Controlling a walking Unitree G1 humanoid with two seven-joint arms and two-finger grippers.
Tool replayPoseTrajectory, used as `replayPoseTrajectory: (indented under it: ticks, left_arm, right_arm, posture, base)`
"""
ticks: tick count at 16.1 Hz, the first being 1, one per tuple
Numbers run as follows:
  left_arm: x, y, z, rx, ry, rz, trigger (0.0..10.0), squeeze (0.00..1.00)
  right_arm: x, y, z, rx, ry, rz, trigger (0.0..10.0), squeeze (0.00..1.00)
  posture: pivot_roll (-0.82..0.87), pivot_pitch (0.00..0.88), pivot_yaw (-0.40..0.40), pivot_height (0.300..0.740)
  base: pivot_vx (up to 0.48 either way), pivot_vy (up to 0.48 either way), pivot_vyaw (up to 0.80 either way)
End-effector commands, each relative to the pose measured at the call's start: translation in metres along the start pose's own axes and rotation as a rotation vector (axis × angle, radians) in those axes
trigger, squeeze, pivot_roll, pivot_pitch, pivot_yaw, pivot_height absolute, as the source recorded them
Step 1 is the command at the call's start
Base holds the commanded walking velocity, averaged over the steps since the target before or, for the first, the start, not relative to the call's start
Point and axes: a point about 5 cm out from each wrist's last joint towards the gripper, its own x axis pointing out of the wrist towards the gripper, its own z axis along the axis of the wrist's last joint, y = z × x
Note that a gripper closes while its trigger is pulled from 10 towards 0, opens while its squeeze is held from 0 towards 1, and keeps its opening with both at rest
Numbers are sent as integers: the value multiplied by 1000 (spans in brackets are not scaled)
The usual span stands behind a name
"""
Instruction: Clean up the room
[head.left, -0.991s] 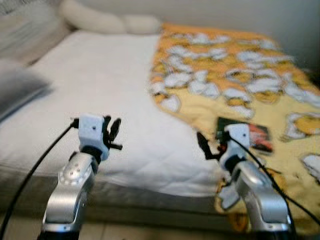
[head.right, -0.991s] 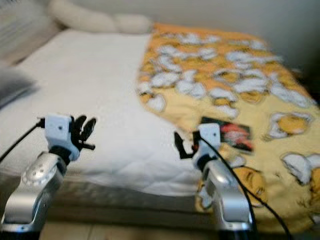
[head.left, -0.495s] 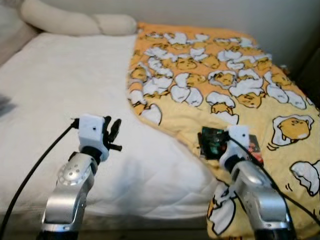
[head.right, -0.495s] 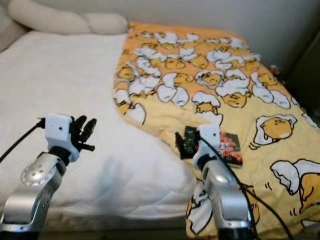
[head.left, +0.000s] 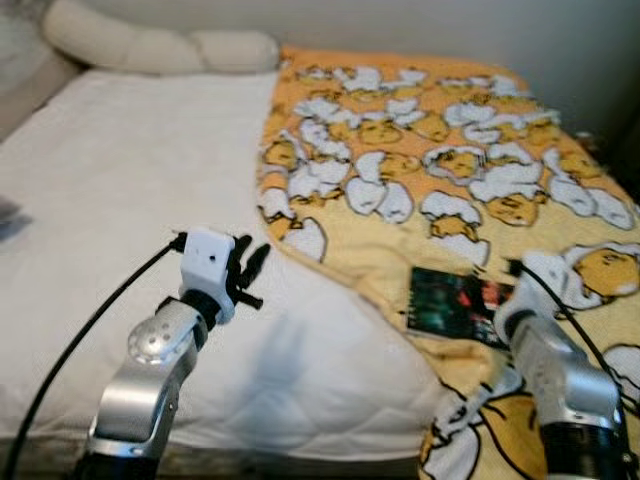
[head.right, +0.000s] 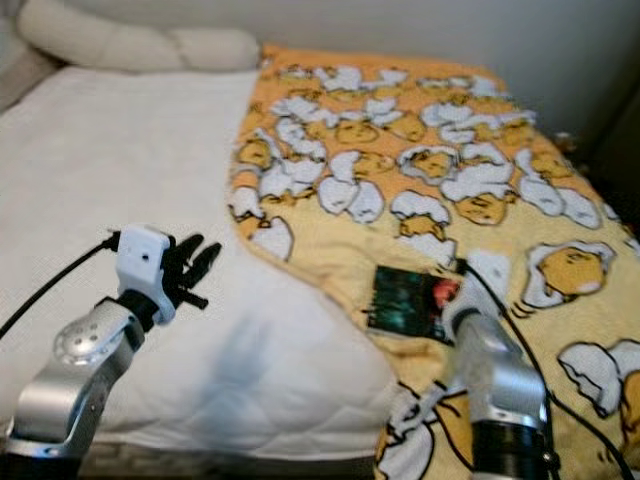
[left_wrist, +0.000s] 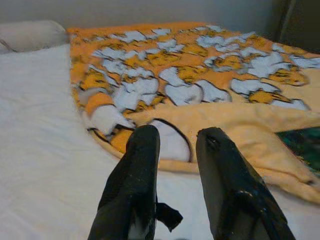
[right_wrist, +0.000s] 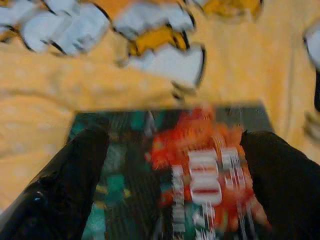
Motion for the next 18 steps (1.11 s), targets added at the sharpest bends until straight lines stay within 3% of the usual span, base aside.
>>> replayPoseTrajectory:
  ticks: [1,2,4,5,6,10,13,14,16,17,18]
  left_arm:
    - [3,-6,7,-8,-8,-62,10000,0]
    - [3,-11,8,-29,23,-169,10000,0]
    - [4,-15,10,19,50,-287,10000,0]
    - [6,-15,12,46,60,-347,10000,698]
    - [6,-15,15,43,71,-398,10000,1000]
    - [2,-16,14,61,95,-447,10000,1000]
    - [0,-20,12,62,109,-493,10000,1000]
    - [-1,-22,12,60,119,-521,10000,1000]
    - [-2,-25,11,52,138,-560,10000,1000]
    - [-5,-29,9,54,174,-624,10000,1000]
    - [-6,-30,9,59,183,-637,10000,1000]
  right_arm:
    - [1,-9,0,51,23,-37,10000,0]
    - [6,-18,-4,145,67,-77,10000,0]
    - [7,-21,-3,195,82,-107,10000,0]
    - [7,-24,-3,207,91,-157,10000,1000]
    - [6,-32,-7,222,112,-233,10000,1000]
    - [2,-43,-18,308,163,-322,10000,1000]
    - [6,-33,-22,423,189,-241,10000,1000]
    - [8,-24,-21,504,196,-179,10000,1000]
    - [9,-18,-21,532,206,-144,10000,1000]
    - [11,-13,-23,586,231,-104,10000,588]
    - [12,-10,-23,593,229,-77,10000,467]
  posture:
    - [7,0,-22,740]
    - [8,0,-24,740]
    - [13,0,-29,740]
    - [15,0,-31,740]
    - [12,0,-27,740]
    - [6,0,-25,740]
    - [7,0,-24,740]
    - [8,0,-24,740]
    - [11,0,-24,740]
    - [13,0,-22,740]
    - [13,0,-22,740]
  base:
    - [0,0,0]
    - [0,0,0]
    - [0,0,0]
    - [0,0,0]
    - [0,0,0]
    - [0,0,0]
    - [0,0,0]
    - [0,0,0]
    - [0,0,0]
    - [0,0,0]
    - [0,0,0]
